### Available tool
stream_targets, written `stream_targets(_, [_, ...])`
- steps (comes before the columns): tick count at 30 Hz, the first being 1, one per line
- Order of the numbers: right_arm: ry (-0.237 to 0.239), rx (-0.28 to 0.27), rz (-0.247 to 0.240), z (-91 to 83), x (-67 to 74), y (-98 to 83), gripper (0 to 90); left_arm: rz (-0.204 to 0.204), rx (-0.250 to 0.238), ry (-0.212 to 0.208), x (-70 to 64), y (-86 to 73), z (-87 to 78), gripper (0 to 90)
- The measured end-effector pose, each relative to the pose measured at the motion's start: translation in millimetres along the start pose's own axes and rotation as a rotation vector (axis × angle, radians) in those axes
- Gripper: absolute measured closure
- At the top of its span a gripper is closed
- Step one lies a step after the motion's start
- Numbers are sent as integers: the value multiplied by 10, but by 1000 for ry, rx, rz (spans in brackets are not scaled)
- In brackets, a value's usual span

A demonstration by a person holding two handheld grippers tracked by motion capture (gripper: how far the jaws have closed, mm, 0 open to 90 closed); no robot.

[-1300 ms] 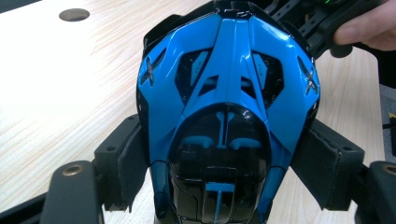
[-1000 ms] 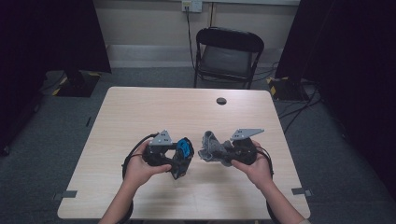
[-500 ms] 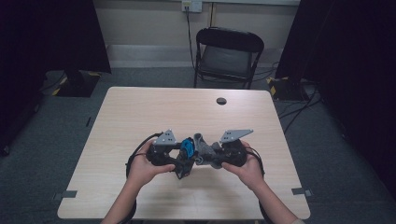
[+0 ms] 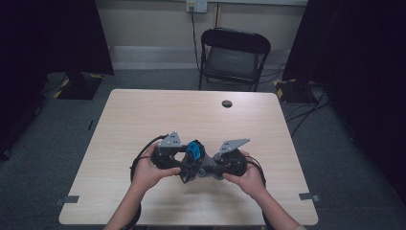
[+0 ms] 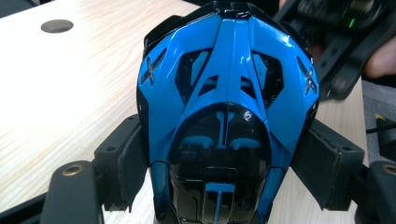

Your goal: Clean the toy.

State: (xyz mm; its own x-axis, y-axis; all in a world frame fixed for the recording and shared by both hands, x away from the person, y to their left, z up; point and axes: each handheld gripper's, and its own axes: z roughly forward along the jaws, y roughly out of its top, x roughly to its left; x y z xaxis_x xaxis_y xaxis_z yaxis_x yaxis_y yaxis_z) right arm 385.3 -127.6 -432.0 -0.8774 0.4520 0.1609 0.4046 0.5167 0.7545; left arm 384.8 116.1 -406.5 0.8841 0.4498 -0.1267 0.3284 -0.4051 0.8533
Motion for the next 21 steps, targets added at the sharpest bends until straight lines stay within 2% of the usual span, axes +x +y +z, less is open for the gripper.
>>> stream_targets(8, [15,37,0,141,41,-102,733,-2,-18,11,-1,47,-28,246])
stream_targets(11, [6,43,3,154,35,-128,733,-7,-20,13,7,42,-38,246])
stream_targets(15, [-14,9,23,40,-32,-128,733,-10,-23,14,14,12,-57,246])
stream_targets(21, [-52,-43,36,-238,-144,-60,733,-12,-15,17,25,-14,-63,246])
